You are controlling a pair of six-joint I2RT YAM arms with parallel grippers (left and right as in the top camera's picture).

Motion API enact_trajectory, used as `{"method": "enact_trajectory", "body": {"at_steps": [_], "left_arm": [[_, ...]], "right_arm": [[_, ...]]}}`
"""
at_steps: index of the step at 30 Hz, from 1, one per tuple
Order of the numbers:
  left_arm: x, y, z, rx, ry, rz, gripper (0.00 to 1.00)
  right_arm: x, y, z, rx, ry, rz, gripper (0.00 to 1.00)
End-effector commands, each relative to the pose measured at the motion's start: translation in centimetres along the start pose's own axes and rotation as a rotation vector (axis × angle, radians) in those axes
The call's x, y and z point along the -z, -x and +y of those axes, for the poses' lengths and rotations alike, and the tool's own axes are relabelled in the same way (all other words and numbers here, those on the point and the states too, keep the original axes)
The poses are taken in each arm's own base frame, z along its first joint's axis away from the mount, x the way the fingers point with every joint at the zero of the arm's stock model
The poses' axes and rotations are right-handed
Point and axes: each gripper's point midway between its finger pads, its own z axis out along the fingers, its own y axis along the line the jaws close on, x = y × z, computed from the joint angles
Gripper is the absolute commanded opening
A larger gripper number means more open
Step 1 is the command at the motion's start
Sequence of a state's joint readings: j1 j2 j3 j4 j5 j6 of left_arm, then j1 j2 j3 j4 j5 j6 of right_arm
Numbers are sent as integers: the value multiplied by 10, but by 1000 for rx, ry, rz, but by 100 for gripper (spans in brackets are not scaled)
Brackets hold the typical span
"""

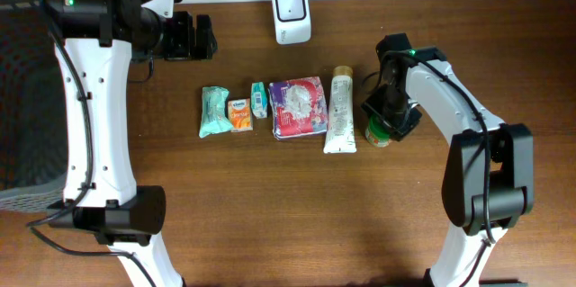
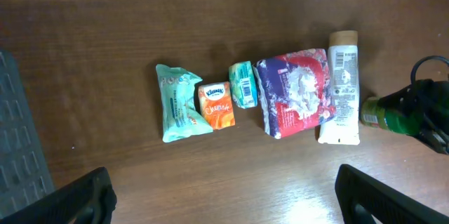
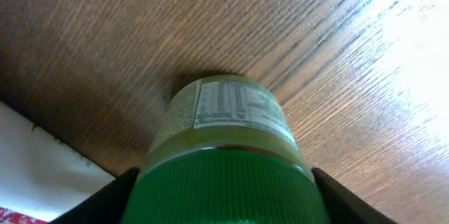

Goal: Scan the item barcode
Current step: 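Lift the green-lidded jar with the right gripper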

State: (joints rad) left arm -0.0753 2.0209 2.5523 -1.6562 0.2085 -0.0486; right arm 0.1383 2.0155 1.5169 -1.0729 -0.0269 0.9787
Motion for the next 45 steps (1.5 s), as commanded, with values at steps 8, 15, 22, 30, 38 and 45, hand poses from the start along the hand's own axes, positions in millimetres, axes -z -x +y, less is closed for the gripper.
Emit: {"method": "enact_trajectory", "body": {"at_steps": [8, 15, 22, 30, 38, 45], "left_arm": [[-2, 1, 3, 10, 3, 4, 99], [-2, 1, 3, 10, 3, 4, 99], [-2, 1, 3, 10, 3, 4, 99], [-2, 1, 3, 10, 3, 4, 99], [-2, 1, 3, 10, 3, 4, 99], [-2, 1, 3, 10, 3, 4, 99]], "right_arm": [[-1, -4, -5, 560, -18, 31, 72], [-1, -13, -3, 354, 9, 74, 99], [-12, -6, -15, 264, -51, 28, 99], [-12, -6, -14, 289, -49, 28, 80], [3, 0, -5, 290, -29, 10, 60], [36, 2, 10, 294, 17, 11, 56]]}}
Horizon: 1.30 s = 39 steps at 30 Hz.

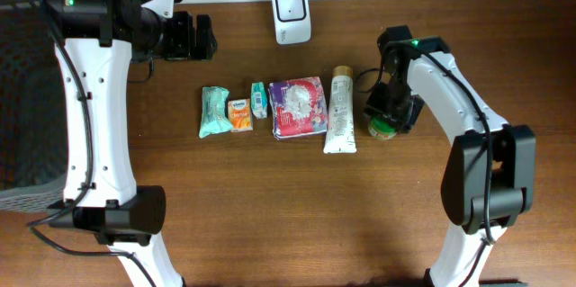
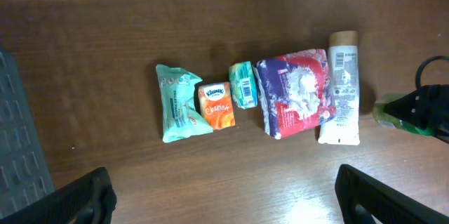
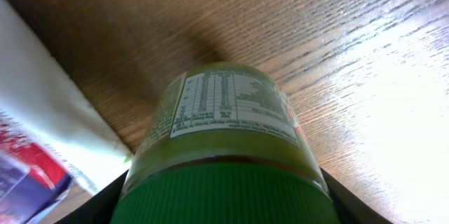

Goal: Scan the item barcode
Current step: 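Lift the green-lidded jar with the right gripper, then carry the jar to the scanner and hold its label toward it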

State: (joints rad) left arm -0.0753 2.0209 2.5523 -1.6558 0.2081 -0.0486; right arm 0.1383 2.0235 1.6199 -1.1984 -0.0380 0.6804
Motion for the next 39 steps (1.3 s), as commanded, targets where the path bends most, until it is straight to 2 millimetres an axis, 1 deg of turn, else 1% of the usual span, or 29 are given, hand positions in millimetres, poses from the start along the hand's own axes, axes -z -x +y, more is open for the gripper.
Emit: {"method": "enact_trajectory", "body": {"at_steps": [1, 4, 7, 15, 18, 19, 22, 26, 28, 29, 31, 32, 33, 34, 36, 38, 39], "left_arm": [[-2, 0, 3, 10, 2, 5, 99], [-2, 0, 3, 10, 2, 5, 99], [-2, 0, 3, 10, 2, 5, 99], [-2, 0, 3, 10, 2, 5, 99], [-2, 0, 3, 10, 2, 5, 99], [-2, 0, 3, 10, 2, 5, 99], [-2, 0, 3, 10, 2, 5, 99], [-2, 0, 3, 10, 2, 5, 99], [-2, 0, 3, 10, 2, 5, 99], [-2, 0, 3, 10, 2, 5, 99], [-2, 0, 3, 10, 2, 5, 99], [-2, 0, 3, 10, 2, 5, 99], [-2, 0, 3, 10, 2, 5, 99], [-2, 0, 3, 10, 2, 5, 99], [-2, 0, 3, 10, 2, 5, 99], [-2, 0, 3, 10, 2, 5, 99], [-3, 0, 3, 10, 2, 5, 99]], "right_arm": [[17, 9, 9, -3, 35, -32, 56], [30, 15, 21, 50, 84, -54, 56], [41, 21, 28, 59, 111, -83, 56], [46, 34, 39, 86, 153, -136, 56], [49, 43, 47, 90, 189, -176, 56], [51, 47, 53, 97, 214, -191, 56], [61, 63, 76, 135, 315, -263, 55], [87, 96, 107, 155, 449, -431, 56], [111, 115, 131, 179, 544, -558, 56], [129, 122, 148, 200, 605, -636, 56], [160, 129, 176, 228, 690, -776, 56], [169, 131, 187, 236, 707, -838, 56], [178, 129, 205, 289, 713, -928, 56], [181, 126, 217, 330, 701, -981, 56], [172, 125, 236, 370, 640, -1080, 55], [165, 122, 259, 423, 635, -1165, 55], [164, 120, 276, 477, 653, -1236, 55]]}}
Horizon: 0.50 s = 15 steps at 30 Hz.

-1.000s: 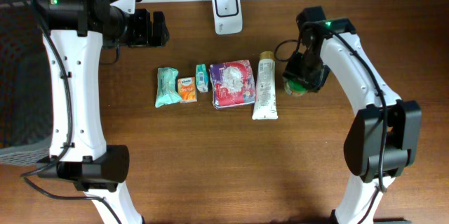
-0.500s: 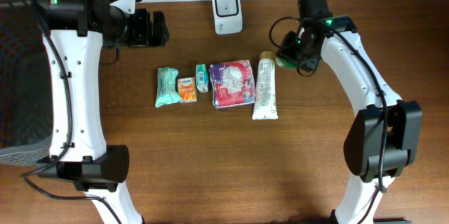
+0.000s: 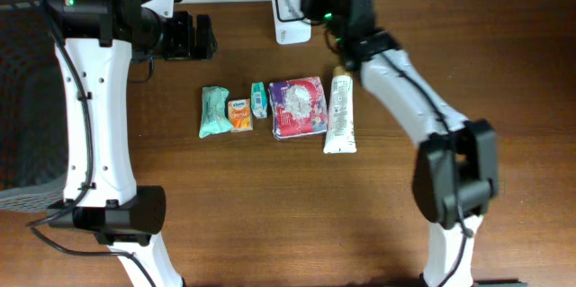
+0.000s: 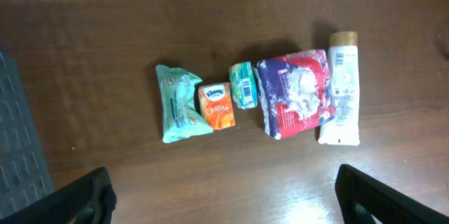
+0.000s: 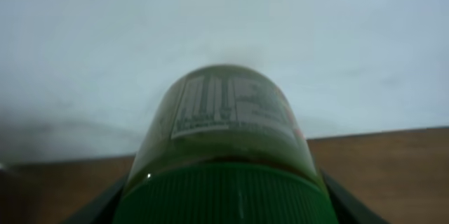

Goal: Scan the item barcode
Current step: 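Carry the jar to the scanner and hold its label toward it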

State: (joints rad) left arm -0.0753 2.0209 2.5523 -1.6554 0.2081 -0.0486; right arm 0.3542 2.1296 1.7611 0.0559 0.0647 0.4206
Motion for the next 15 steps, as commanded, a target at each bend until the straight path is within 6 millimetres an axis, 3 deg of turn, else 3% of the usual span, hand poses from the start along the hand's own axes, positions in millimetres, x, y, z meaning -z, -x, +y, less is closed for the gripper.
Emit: {"method": "enact_trajectory", "body": {"at_steps": [1, 10, 15], "left_arm": [[-2, 0, 3, 10, 2, 5, 99], [-2, 0, 3, 10, 2, 5, 99], [-2, 0, 3, 10, 2, 5, 99]], "right_arm": [[-28, -7, 17, 159, 10, -145, 55], [-52, -35, 5, 153, 1, -176, 55], [-52, -29, 2, 145, 0, -196, 56]]}}
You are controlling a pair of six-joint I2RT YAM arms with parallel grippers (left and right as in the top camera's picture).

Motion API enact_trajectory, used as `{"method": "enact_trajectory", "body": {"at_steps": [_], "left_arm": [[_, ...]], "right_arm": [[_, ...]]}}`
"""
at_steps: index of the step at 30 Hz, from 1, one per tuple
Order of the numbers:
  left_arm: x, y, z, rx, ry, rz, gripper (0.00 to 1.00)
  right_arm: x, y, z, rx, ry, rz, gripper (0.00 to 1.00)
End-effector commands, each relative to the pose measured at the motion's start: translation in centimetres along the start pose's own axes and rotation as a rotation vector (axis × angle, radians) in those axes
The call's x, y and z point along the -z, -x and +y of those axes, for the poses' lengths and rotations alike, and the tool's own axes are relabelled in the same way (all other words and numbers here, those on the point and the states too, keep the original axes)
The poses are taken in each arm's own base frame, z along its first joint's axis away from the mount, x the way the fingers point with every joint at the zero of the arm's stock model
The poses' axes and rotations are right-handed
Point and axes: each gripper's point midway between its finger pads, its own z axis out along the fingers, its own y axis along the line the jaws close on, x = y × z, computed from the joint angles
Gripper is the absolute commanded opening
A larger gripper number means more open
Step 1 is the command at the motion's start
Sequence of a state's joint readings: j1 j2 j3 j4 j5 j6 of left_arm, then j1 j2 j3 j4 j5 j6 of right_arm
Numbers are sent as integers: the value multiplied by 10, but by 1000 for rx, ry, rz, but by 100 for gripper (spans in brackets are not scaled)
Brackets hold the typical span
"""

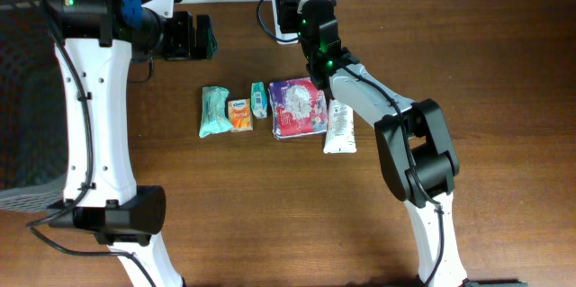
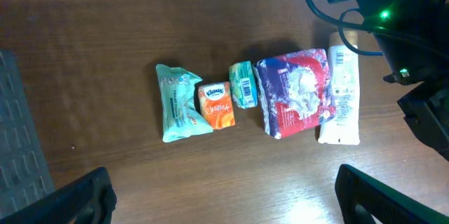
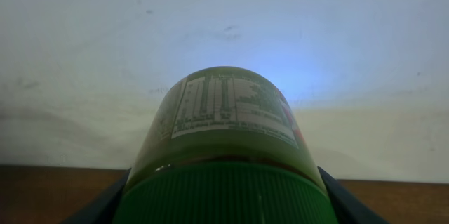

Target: Scan the item barcode

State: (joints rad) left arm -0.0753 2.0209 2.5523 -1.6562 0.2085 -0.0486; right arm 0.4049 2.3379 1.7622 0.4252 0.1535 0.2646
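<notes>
My right gripper is shut on the green bottle [image 3: 224, 133], holding it by its ribbed green cap. The bottle's white label faces up in the right wrist view, with the pale wall behind it. In the overhead view the bottle is held at the table's back edge, over the white scanner. My right arm hides most of the scanner. My left gripper [image 2: 224, 199] is open and high above the table at the far left, holding nothing.
A row of items lies mid-table: a teal wipes pack [image 2: 175, 103], an orange Kleenex pack [image 2: 217, 104], a small teal pack [image 2: 243, 85], a red and purple pack [image 2: 295, 92] and a white tube [image 2: 342, 90]. My right forearm [image 1: 360, 89] crosses above the tube.
My right gripper with the bottle has shifted slightly left at the back edge, and its forearm now lies over the tube. A bluish glow shows on the wall behind the bottle. The left arm is unchanged.
My right gripper was shut on the green bottle, which stood on the table right of the tube. It then held the bottle a little farther back, beside the tube. Later the bottle was up at the scanner by the back wall, where it is now.
</notes>
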Motion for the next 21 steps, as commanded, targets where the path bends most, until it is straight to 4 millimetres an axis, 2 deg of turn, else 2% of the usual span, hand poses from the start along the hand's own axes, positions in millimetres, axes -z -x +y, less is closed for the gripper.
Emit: {"method": "enact_trajectory", "body": {"at_steps": [1, 5, 7, 9, 12, 13, 14, 16, 19, 21], "left_arm": [[-2, 1, 3, 10, 3, 4, 99], [-2, 1, 3, 10, 3, 4, 99], [-2, 1, 3, 10, 2, 4, 99], [-2, 1, 3, 10, 3, 4, 99], [-2, 1, 3, 10, 2, 4, 99], [-2, 1, 3, 10, 3, 4, 99], [-2, 1, 3, 10, 3, 4, 99], [-2, 1, 3, 10, 3, 4, 99], [-2, 1, 3, 10, 2, 4, 99], [-2, 1, 3, 10, 3, 4, 99]], "right_arm": [[-3, 7, -10, -2, -24, -22, 56], [-4, -3, -13, 4, -34, 13, 56], [-3, -1, -13, 3, -35, 12, 55], [1, 14, -18, -9, -45, -3, 55], [20, 63, -56, -112, -117, -10, 54], [32, 82, -85, -161, -172, 1, 54], [42, 94, -108, -190, -216, 11, 53], [73, 110, -171, -292, -347, 58, 50], [137, 108, -268, -462, -583, 156, 52], [178, 92, -321, -572, -678, 249, 52]]}}
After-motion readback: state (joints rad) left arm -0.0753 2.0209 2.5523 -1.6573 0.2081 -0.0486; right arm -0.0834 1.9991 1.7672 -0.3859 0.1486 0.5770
